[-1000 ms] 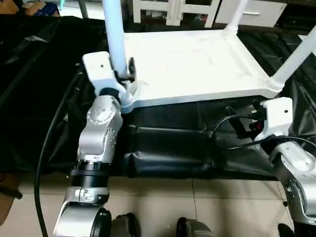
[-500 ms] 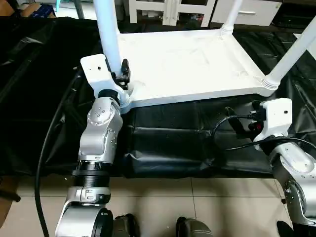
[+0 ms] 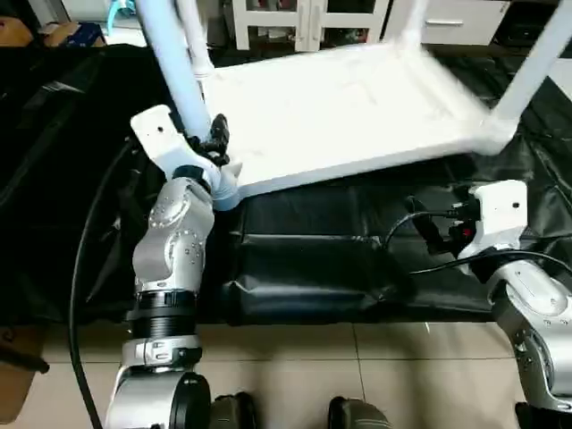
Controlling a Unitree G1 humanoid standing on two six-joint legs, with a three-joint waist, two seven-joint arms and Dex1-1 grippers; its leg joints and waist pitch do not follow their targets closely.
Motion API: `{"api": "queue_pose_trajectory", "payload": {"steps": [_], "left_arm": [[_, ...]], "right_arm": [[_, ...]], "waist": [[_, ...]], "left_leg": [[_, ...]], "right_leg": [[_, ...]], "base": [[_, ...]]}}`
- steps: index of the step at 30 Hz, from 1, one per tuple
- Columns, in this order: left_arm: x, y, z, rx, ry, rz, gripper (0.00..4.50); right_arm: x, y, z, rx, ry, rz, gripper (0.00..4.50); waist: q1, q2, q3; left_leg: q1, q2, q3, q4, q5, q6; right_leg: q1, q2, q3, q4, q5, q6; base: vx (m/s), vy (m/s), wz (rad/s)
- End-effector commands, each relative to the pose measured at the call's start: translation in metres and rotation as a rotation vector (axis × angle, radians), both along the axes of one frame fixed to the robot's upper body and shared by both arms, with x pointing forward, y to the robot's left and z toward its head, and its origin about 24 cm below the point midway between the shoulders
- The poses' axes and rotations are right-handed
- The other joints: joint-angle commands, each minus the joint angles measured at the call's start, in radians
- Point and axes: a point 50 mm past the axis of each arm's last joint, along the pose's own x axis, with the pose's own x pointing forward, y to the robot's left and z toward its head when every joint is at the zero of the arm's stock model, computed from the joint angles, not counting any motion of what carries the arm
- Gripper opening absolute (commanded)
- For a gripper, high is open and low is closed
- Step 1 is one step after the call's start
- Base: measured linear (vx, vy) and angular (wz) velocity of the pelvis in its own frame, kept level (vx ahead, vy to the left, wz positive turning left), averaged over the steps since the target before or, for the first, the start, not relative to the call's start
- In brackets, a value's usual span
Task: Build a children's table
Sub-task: Flip table
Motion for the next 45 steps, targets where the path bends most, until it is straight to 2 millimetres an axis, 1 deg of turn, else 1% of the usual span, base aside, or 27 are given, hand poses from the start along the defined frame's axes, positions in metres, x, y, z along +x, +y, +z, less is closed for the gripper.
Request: {"api": "queue_pose_trajectory", "payload": {"steps": [1, 4, 5, 6, 9, 12, 14, 15, 16, 17, 19, 21, 22, 23, 24, 25, 26, 27, 28, 29, 30, 31, 34, 35, 36, 39, 45], "left_arm": [[-0.002, -0.009, -0.024, -0.262, 0.114, -0.054, 2.64], [-0.003, -0.010, -0.027, -0.339, 0.139, -0.078, 2.64], [-0.005, -0.013, -0.030, -0.385, 0.159, -0.102, 2.64], [-0.006, -0.014, -0.031, -0.400, 0.169, -0.114, 2.64], [-0.008, -0.018, -0.035, -0.406, 0.187, -0.146, 2.64], [-0.015, -0.028, -0.043, -0.434, 0.229, -0.211, 2.63], [-0.018, -0.032, -0.048, -0.457, 0.249, -0.240, 2.63], [-0.019, -0.033, -0.050, -0.455, 0.254, -0.247, 2.63], [-0.023, -0.036, -0.056, -0.471, 0.276, -0.273, 2.63], [-0.024, -0.037, -0.059, -0.485, 0.289, -0.286, 2.63], [-0.026, -0.037, -0.063, -0.493, 0.306, -0.283, 2.63], [-0.027, -0.036, -0.065, -0.511, 0.313, -0.282, 2.63], [-0.028, -0.036, -0.067, -0.522, 0.322, -0.278, 2.63], [-0.030, -0.036, -0.069, -0.546, 0.328, -0.286, 2.63], [-0.031, -0.036, -0.070, -0.548, 0.330, -0.285, 2.63], [-0.032, -0.035, -0.070, -0.547, 0.330, -0.286, 2.63], [-0.033, -0.034, -0.071, -0.553, 0.329, -0.285, 2.63], [-0.033, -0.034, -0.071, -0.555, 0.329, -0.285, 2.63], [-0.033, -0.034, -0.071, -0.557, 0.329, -0.284, 2.63], [-0.034, -0.033, -0.071, -0.565, 0.328, -0.280, 2.62], [-0.034, -0.033, -0.071, -0.567, 0.328, -0.279, 2.62], [-0.035, -0.032, -0.071, -0.572, 0.327, -0.278, 2.61], [-0.037, -0.031, -0.072, -0.570, 0.330, -0.290, 2.60], [-0.038, -0.031, -0.072, -0.568, 0.334, -0.291, 2.60], [-0.038, -0.031, -0.073, -0.568, 0.335, -0.289, 2.60], [-0.038, -0.030, -0.073, -0.570, 0.336, -0.286, 2.60], [-0.036, -0.029, -0.075, -0.572, 0.346, -0.262, 2.60]], "right_arm": [[-0.003, -0.003, 0.004, -0.012, -0.015, -0.016, 4.04], [-0.002, -0.004, 0.005, -0.014, -0.018, -0.016, 4.04], [-0.002, -0.004, 0.007, -0.019, -0.023, -0.015, 4.04], [-0.001, -0.004, 0.007, -0.022, -0.026, -0.013, 4.04], [0.000, -0.003, 0.011, -0.033, -0.038, -0.007, 4.04], [0.005, 0.001, 0.021, -0.038, -0.076, 0.011, 4.04], [0.008, 0.002, 0.028, -0.002, -0.103, 0.009, 4.04], [0.011, 0.002, 0.031, 0.013, -0.116, 0.007, 4.04], [0.021, 0.003, 0.043, 0.086, -0.162, -0.006, 4.04], [0.027, 0.004, 0.049, 0.126, -0.183, -0.013, 4.04], [0.035, 0.005, 0.058, 0.200, -0.208, -0.020, 4.04], [0.041, 0.006, 0.064, 0.236, -0.218, -0.012, 4.04], [0.047, 0.006, 0.070, 0.280, -0.231, -0.005, 4.04], [0.059, 0.009, 0.083, 0.393, -0.251, 0.046, 4.04], [0.064, 0.010, 0.089, 0.435, -0.255, 0.068, 4.04], [0.069, 0.011, 0.094, 0.498, -0.255, 0.091, 4.04], [0.075, 0.011, 0.099, 0.570, -0.252, 0.104, 4.04], [0.076, 0.011, 0.100, 0.585, -0.250, 0.105, 4.04], [0.078, 0.011, 0.101, 0.610, -0.247, 0.099, 4.04], [0.079, 0.013, 0.101, 0.659, -0.241, 0.102, 4.04], [0.080, 0.013, 0.101, 0.671, -0.239, 0.103, 4.04], [0.081, 0.015, 0.101, 0.698, -0.232, 0.106, 4.33], [0.088, 0.016, 0.100, 0.708, -0.204, 0.084, 4.45], [0.091, 0.015, 0.100, 0.715, -0.193, 0.074, 4.48], [0.092, 0.016, 0.101, 0.725, -0.191, 0.075, 4.48], [0.091, 0.018, 0.101, 0.736, -0.189, 0.081, 4.50], [0.079, 0.030, 0.101, 0.725, -0.190, 0.062, 4.50]], "waist": [[0.003, -0.030, -0.071], [0.003, -0.029, -0.069], [0.003, -0.033, -0.072], [0.004, -0.031, -0.070], [0.004, -0.032, -0.072], [0.004, -0.034, -0.078], [0.004, -0.033, -0.077], [0.007, -0.032, -0.076], [0.010, -0.026, -0.077], [0.007, -0.029, -0.079], [0.011, -0.027, -0.076], [0.018, -0.023, -0.075], [0.024, -0.022, -0.075], [0.018, -0.027, -0.074], [0.015, -0.030, -0.078], [0.018, -0.027, -0.080], [0.016, -0.030, -0.078], [0.017, -0.026, -0.079], [0.020, -0.025, -0.078], [0.018, -0.030, -0.077], [0.016, -0.028, -0.081], [0.016, -0.035, -0.081], [0.012, -0.035, -0.078], [0.011, -0.035, -0.077], [0.010, -0.040, -0.073], [0.011, -0.039, -0.074], [0.017, -0.035, -0.074]], "left_leg": [[0.039, 0.084, -0.058, -0.074, -0.208, 0.079], [0.040, 0.084, -0.058, -0.076, -0.225, 0.071], [0.039, 0.084, -0.058, -0.076, -0.226, 0.069], [0.039, 0.085, -0.059, -0.077, -0.228, 0.065], [0.039, 0.084, -0.058, -0.077, -0.223, 0.066], [0.037, 0.086, -0.056, -0.074, -0.181, 0.087], [0.037, 0.085, -0.055, -0.073, -0.168, 0.099], [0.040, 0.086, -0.053, -0.072, -0.167, 0.102], [0.043, 0.087, -0.053, -0.071, -0.165, 0.102], [0.042, 0.084, -0.053, -0.071, -0.160, 0.103], [0.050, 0.085, -0.049, -0.071, -0.174, 0.099], [0.058, 0.085, -0.046, -0.073, -0.203, 0.078], [0.069, 0.087, -0.042, -0.074, -0.217, 0.060], [0.061, 0.083, -0.045, -0.076, -0.227, 0.053], [0.050, 0.083, -0.050, -0.078, -0.218, 0.056], [0.054, 0.085, -0.049, -0.077, -0.209, 0.054], [0.058, 0.084, -0.044, -0.076, -0.216, 0.057], [0.054, 0.084, -0.046, -0.078, -0.208, 0.055], [0.058, 0.085, -0.044, -0.078, -0.206, 0.053], [0.052, 0.087, -0.047, -0.082, -0.196, 0.051], [0.047, 0.087, -0.050, -0.085, -0.188, 0.047], [0.050, 0.088, -0.048, -0.084, -0.185, 0.046], [0.048, 0.088, -0.049, -0.088, -0.203, 0.031], [0.050, 0.088, -0.049, -0.089, -0.222, 0.016], [0.049, 0.087, -0.049, -0.091, -0.237, 0.005], [0.048, 0.088, -0.051, -0.093, -0.236, -0.005], [0.051, 0.087, -0.048, -0.094, -0.218, -0.003]], "right_leg": [[0.029, -0.058, 0.031, -0.086, -0.244, -0.181], [0.026, -0.057, 0.031, -0.089, -0.272, -0.175], [0.028, -0.058, 0.031, -0.090, -0.279, -0.171], [0.026, -0.058, 0.031, -0.091, -0.287, -0.169], [0.027, -0.057, 0.031, -0.090, -0.280, -0.162], [0.030, -0.056, 0.030, -0.085, -0.218, -0.172], [0.030, -0.056, 0.030, -0.085, -0.207, -0.179], [0.028, -0.055, 0.031, -0.086, -0.211, -0.178], [0.027, -0.055, 0.031, -0.085, -0.211, -0.179], [0.027, -0.053, 0.029, -0.084, -0.207, -0.184], [0.021, -0.051, 0.031, -0.087, -0.230, -0.182], [0.015, -0.048, 0.032, -0.092, -0.269, -0.169], [0.007, -0.044, 0.035, -0.095, -0.273, -0.158], [0.014, -0.045, 0.033, -0.093, -0.271, -0.162], [0.025, -0.049, 0.030, -0.087, -0.270, -0.162], [0.022, -0.050, 0.030, -0.087, -0.264, -0.158], [0.016, -0.048, 0.033, -0.087, -0.261, -0.160], [0.020, -0.049, 0.031, -0.088, -0.268, -0.156], [0.017, -0.048, 0.032, -0.089, -0.266, -0.151], [0.019, -0.048, 0.032, -0.088, -0.257, -0.143], [0.026, -0.050, 0.029, -0.084, -0.249, -0.139], [0.024, -0.049, 0.029, -0.085, -0.243, -0.137], [0.022, -0.051, 0.030, -0.088, -0.264, -0.130], [0.020, -0.052, 0.031, -0.091, -0.291, -0.123], [0.019, -0.052, 0.032, -0.095, -0.312, -0.113], [0.020, -0.053, 0.034, -0.093, -0.303, -0.095], [0.014, -0.051, 0.038, -0.095, -0.271, -0.089]], "base": [[0.000, 0.000, 0.00], [0.000, 0.000, 0.00], [0.000, 0.000, 0.00], [0.000, 0.000, 0.00], [0.000, 0.000, 0.00], [0.000, 0.000, 0.00], [0.000, 0.000, 0.00], [0.000, 0.000, 0.00], [0.000, 0.000, 0.00], [0.000, 0.000, 0.00], [0.000, 0.000, 0.00], [0.000, 0.000, 0.00], [0.000, 0.000, 0.00], [0.000, 0.000, 0.00], [0.000, 0.000, 0.00], [0.000, 0.000, 0.00], [0.000, 0.000, 0.00], [0.000, 0.000, 0.00], [0.000, 0.000, 0.00], [0.000, 0.000, 0.00], [0.000, 0.000, 0.00], [0.000, 0.000, 0.00], [0.000, 0.000, 0.00], [0.000, 0.000, 0.00], [0.000, 0.000, 0.00], [0.000, 0.000, 0.00], [0.000, 0.000, 0.00]]}}
